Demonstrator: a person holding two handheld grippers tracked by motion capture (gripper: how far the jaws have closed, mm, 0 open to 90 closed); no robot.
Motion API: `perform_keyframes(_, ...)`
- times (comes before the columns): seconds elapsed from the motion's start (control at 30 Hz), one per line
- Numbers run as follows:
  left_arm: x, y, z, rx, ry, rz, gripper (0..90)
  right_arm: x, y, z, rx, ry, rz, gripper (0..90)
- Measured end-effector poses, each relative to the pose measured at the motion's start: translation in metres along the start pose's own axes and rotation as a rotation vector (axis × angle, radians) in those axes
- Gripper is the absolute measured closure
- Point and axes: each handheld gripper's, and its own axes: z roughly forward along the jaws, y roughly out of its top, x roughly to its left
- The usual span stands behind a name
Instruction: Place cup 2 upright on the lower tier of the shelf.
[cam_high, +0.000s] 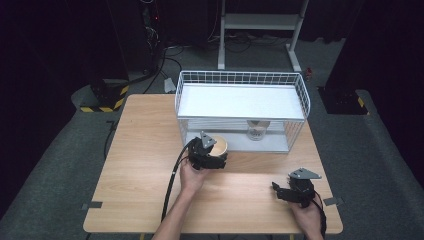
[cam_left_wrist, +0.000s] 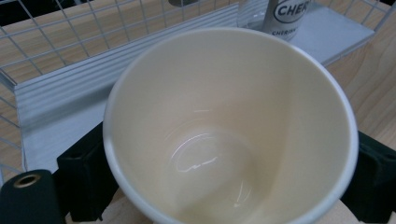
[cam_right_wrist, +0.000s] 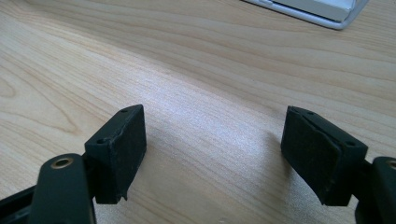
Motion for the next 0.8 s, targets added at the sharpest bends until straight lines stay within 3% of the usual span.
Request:
perform_keyframes(0.27, 0.008, 0.01, 0.008, 0.001, 0.021, -0.029, 9.5, 0.0, 0.0, 0.0, 0.0, 0.0, 0.0, 22.5)
perform_keyframes(0.43, 0.01, 0.013, 0.016, 0.026, 0.051, -0.015, 9.5, 0.0, 0.0, 0.0, 0.0, 0.0, 0.0, 22.5)
perform_keyframes(0.8, 0.013, 0.016, 0.024, 0.025, 0.06, -0.035, 9.6, 0.0, 0.0, 0.0, 0.0, 0.0, 0.0, 22.5)
